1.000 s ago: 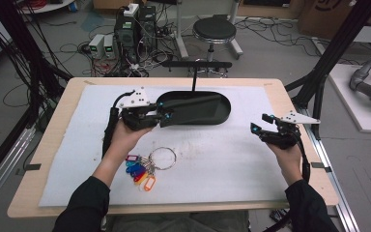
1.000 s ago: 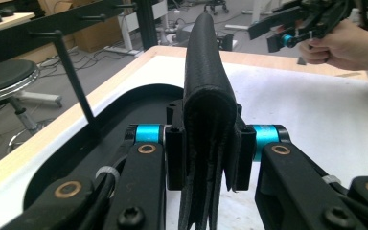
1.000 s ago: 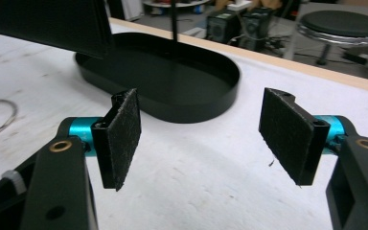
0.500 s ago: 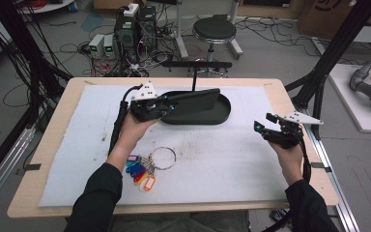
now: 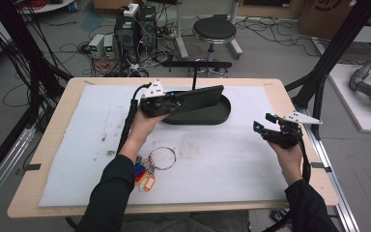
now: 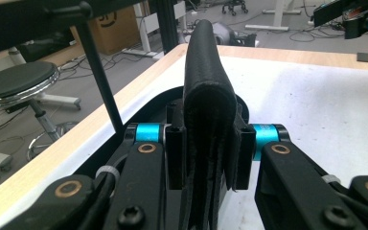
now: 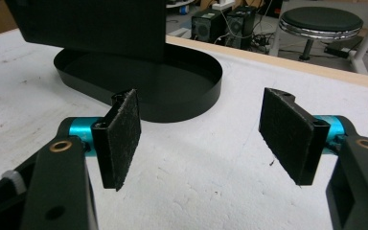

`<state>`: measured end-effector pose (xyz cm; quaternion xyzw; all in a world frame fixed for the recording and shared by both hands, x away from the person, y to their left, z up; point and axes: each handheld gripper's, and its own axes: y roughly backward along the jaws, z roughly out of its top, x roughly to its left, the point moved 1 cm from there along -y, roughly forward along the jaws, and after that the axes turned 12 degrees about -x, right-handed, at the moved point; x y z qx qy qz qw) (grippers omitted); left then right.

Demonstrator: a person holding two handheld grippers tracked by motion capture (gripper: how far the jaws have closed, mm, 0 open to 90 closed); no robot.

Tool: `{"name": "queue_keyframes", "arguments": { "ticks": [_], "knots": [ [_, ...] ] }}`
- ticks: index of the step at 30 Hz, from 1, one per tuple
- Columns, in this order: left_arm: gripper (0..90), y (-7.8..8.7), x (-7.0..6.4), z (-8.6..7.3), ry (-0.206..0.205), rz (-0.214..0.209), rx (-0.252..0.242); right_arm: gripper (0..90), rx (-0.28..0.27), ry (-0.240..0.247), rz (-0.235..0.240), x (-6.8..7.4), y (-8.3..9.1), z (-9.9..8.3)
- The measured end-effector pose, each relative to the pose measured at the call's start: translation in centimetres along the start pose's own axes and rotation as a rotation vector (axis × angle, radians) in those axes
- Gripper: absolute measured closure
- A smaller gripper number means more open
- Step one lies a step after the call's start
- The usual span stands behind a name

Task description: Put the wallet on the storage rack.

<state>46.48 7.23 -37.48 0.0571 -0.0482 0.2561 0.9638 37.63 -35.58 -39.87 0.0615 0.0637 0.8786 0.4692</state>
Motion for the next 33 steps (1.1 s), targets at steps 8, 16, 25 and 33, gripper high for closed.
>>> {"name": "queue_keyframes", "arguments": {
  "ticks": [8, 16, 25, 33],
  "knots": [
    [73.9, -2.2, 0.7, -2.3, 0.050, 0.028, -0.004, 31.5, -0.003, -0.005, 0.002, -0.1, 0.1, 0.0],
    [73.9, -2.7, 1.4, -3.7, 0.102, 0.062, -0.001, 31.5, 0.002, -0.004, 0.008, -0.1, 0.0, -0.1],
    [73.8, -3.3, 1.7, -4.8, 0.129, 0.060, -0.019, 31.6, 0.003, 0.002, 0.012, 0.0, -0.1, -0.2],
    [73.2, -3.0, 2.1, -5.2, 0.133, 0.057, 0.013, 31.7, 0.008, -0.003, 0.015, 0.0, -0.1, -0.3]
  ]
}}
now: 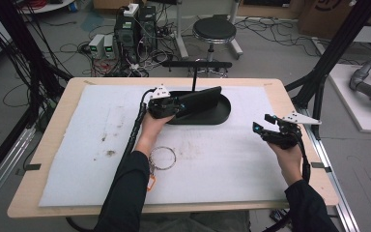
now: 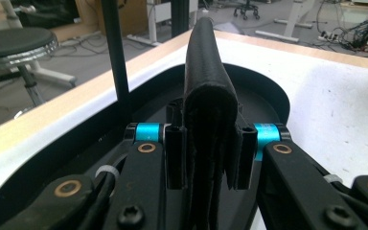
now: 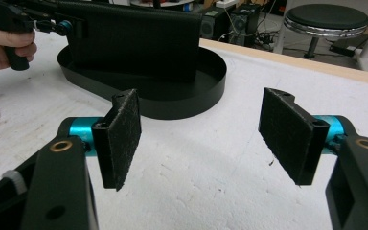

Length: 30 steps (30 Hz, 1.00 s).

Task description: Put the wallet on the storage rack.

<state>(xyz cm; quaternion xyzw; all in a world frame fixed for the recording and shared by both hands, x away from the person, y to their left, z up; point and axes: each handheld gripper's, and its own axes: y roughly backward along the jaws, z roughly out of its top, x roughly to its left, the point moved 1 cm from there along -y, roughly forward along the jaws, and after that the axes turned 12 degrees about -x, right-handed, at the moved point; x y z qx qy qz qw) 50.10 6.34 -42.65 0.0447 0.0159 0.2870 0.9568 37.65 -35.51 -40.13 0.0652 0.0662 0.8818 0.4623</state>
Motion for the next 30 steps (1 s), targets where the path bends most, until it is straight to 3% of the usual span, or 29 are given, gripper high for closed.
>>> {"name": "queue_keyframes", "arguments": {
  "ticks": [8, 12, 18, 27, 30],
  "knots": [
    [71.8, 0.08, 0.12, -0.44, -0.043, 0.014, 0.111, 31.7, 0.005, 0.006, 0.005, 0.11, -0.11, -0.03],
    [70.8, -0.06, 0.10, -0.63, -0.026, 0.022, 0.113, 31.7, 0.008, 0.004, 0.007, 0.12, -0.15, -0.06],
    [67.4, -0.04, -0.01, -0.47, -0.039, 0.033, 0.126, 31.7, 0.010, 0.001, 0.009, 0.09, -0.15, -0.07],
    [51.9, 0.08, 0.00, -0.33, -0.004, 0.066, 0.130, 31.7, 0.009, 0.005, 0.011, 0.16, -0.16, -0.05],
    [41.5, 0.20, -0.08, -0.15, 0.060, 0.075, 0.122, 31.7, 0.011, 0.005, 0.011, 0.14, -0.21, -0.08]
  ]
}}
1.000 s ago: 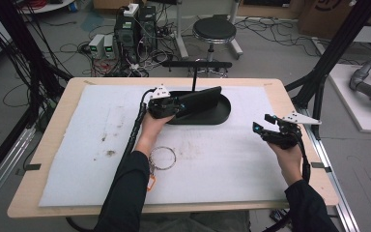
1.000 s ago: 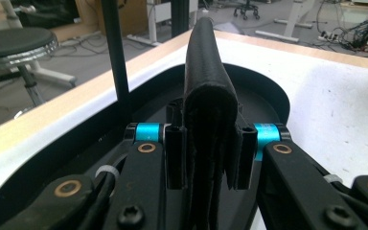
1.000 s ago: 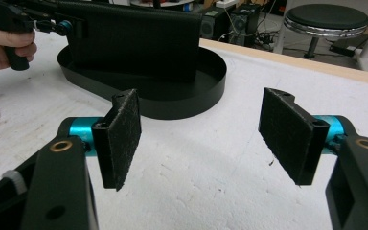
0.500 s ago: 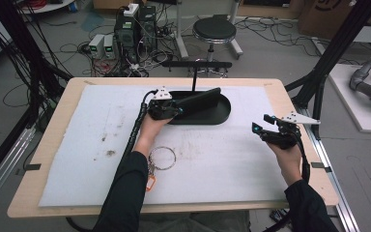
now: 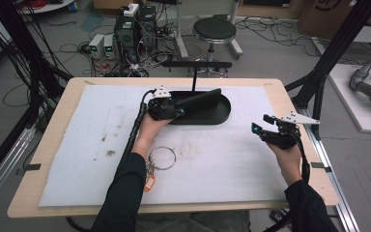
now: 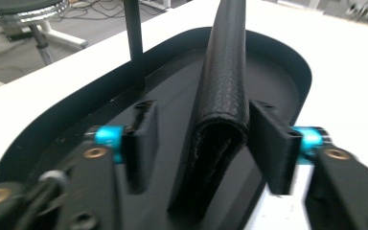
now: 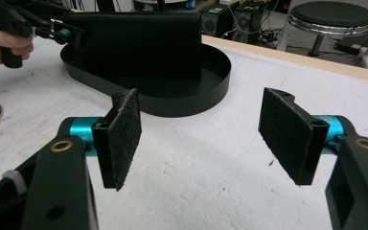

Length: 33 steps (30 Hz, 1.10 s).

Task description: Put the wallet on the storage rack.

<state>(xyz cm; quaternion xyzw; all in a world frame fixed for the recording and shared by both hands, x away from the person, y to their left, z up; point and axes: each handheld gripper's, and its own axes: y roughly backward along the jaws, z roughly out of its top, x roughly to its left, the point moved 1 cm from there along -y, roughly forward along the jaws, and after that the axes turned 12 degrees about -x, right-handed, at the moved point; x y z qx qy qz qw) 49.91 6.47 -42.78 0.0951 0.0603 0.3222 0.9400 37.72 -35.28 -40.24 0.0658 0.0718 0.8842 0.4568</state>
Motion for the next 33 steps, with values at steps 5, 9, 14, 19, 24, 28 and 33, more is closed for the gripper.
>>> {"name": "queue_keyframes", "arguments": {
  "ticks": [5, 9, 14, 19, 24, 28, 33],
  "knots": [
    [33.7, 0.5, -0.3, 0.6, -0.011, 0.004, 0.034, 31.7, 0.008, 0.003, 0.001, 0.1, -0.1, 0.0],
    [31.3, 0.8, -0.7, 1.0, -0.019, 0.004, 0.044, 31.7, 0.011, 0.011, 0.001, 0.2, -0.1, -0.1],
    [31.0, 1.1, -1.4, 1.2, -0.021, -0.019, 0.043, 31.7, 0.012, 0.009, -0.001, 0.2, -0.2, -0.1],
    [31.0, 1.6, -2.0, 1.2, -0.027, -0.038, 0.036, 31.7, 0.016, 0.004, 0.001, 0.2, -0.2, -0.1],
    [31.0, 3.2, -2.3, 1.9, -0.022, -0.038, 0.006, 31.7, 0.015, 0.004, 0.000, 0.2, -0.2, -0.1],
    [30.9, 5.0, -2.5, 2.8, -0.017, -0.029, -0.049, 31.7, 0.015, 0.001, -0.002, 0.2, -0.1, -0.1],
    [30.6, 7.5, -3.0, 3.2, -0.021, -0.026, -0.098, 31.6, 0.015, -0.004, 0.000, 0.1, -0.1, -0.1]
  ]
}}
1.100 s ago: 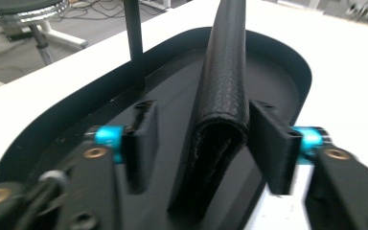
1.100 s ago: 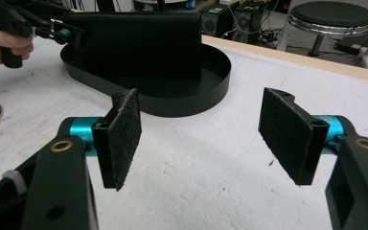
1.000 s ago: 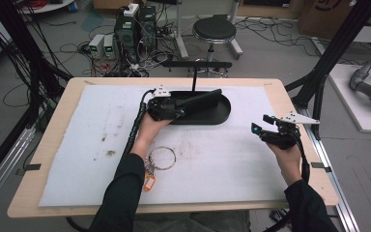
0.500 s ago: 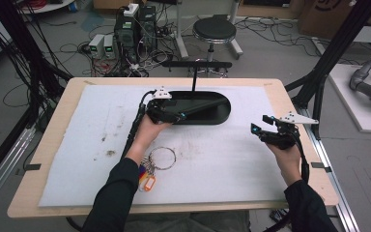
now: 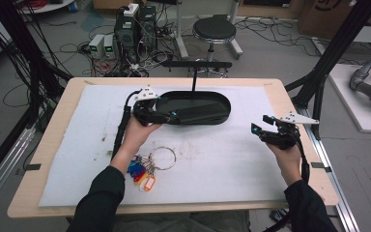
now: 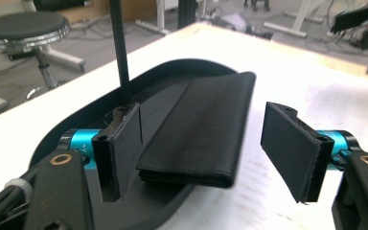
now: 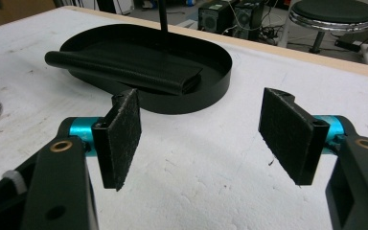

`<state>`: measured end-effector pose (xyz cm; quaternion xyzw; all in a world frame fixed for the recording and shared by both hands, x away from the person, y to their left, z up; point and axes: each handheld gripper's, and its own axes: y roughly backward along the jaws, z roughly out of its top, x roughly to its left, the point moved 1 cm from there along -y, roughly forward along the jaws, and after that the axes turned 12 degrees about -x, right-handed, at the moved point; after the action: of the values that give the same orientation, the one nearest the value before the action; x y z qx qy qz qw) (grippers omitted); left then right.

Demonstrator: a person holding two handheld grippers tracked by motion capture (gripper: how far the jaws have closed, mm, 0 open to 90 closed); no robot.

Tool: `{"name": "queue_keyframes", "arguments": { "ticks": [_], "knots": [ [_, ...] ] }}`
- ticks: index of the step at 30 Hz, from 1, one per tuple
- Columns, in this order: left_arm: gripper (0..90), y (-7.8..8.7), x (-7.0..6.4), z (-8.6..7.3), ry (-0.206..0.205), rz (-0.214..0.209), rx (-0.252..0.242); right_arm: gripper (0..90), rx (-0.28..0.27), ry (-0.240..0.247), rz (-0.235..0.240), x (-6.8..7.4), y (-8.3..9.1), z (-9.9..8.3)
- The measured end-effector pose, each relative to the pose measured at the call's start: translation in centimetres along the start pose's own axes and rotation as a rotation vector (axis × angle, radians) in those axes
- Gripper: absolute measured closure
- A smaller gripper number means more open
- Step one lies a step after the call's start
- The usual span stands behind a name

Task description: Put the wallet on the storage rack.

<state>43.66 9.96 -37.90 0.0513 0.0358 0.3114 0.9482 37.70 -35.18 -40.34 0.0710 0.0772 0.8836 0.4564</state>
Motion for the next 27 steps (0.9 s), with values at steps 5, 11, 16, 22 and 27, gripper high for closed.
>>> {"name": "queue_keyframes", "arguments": {
  "ticks": [5, 11, 16, 22, 27],
  "knots": [
    [29.3, 3.7, -1.2, 0.3, -0.030, 0.004, -0.028, 31.4, 0.001, -0.001, 0.000, 0.0, 0.0, 0.0],
    [28.6, 7.1, -2.5, -0.1, -0.047, 0.006, -0.053, 31.4, 0.006, 0.005, -0.004, 0.1, -0.1, 0.0],
    [28.1, 9.2, -3.2, -0.9, -0.044, 0.032, -0.065, 31.3, 0.005, 0.010, -0.007, 0.1, -0.1, 0.0],
    [28.0, 11.7, -2.7, -2.9, -0.040, 0.103, -0.064, 30.6, -0.013, 0.002, -0.044, 0.0, 0.6, 0.3],
    [28.0, 12.2, -1.9, -3.5, 0.006, 0.110, -0.063, 30.6, -0.035, -0.004, -0.063, -0.1, 1.2, 0.1]
  ]
}}
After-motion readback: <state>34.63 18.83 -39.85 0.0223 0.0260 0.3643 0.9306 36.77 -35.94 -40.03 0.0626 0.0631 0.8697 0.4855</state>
